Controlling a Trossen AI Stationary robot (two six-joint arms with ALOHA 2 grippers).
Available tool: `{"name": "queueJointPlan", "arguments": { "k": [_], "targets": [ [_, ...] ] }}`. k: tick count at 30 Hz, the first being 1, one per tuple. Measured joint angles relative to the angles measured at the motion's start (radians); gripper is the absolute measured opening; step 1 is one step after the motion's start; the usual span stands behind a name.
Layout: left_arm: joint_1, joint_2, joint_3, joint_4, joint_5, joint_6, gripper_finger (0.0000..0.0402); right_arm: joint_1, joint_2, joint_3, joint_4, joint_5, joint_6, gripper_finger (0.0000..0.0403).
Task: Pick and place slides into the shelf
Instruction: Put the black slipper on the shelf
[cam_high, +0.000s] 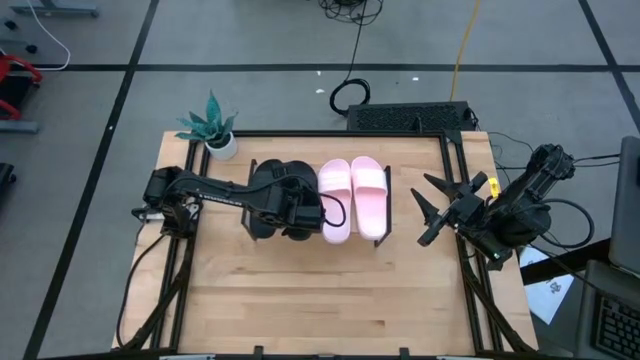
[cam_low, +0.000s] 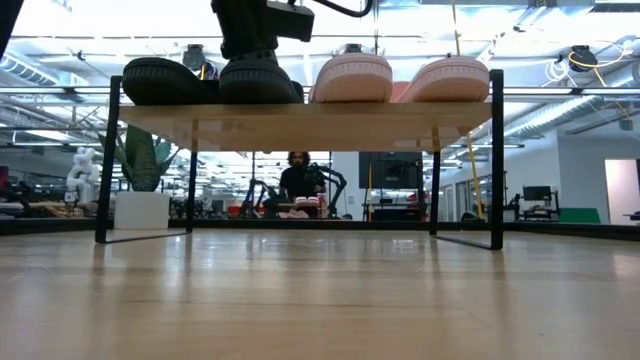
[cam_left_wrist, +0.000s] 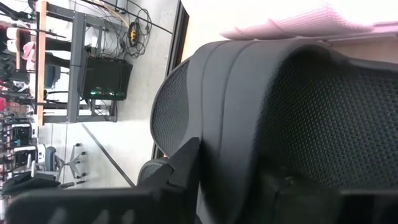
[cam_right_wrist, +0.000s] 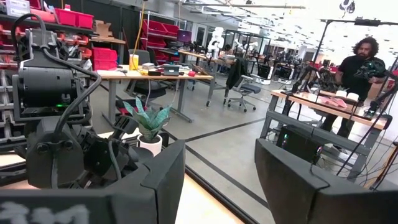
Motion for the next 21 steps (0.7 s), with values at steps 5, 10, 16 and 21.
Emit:
{"name": "queueJointPlan", "arguments": {
  "k": [5,10,16,21],
  "targets": [
    [0.000,0.000,0.000,0.000,0.000,-0.005,0.0129,0.000,0.000,0.000,0.000,0.000,0.000,0.0183],
    [0.001,0.003,0.020,-0.002,0.004,-0.007,0.0164,0.000,0.000,0.000,0.000,0.000,0.000,0.0183],
    [0.001,0.005,0.072,0.001,0.030,-0.002,0.0197,0.000,0.000,0.000,0.000,0.000,0.000,0.0183],
    [0.001,0.005,0.084,-0.005,0.071,0.001,0.0217,0.000,0.000,0.000,0.000,0.000,0.024,0.0183]
  ]
}}
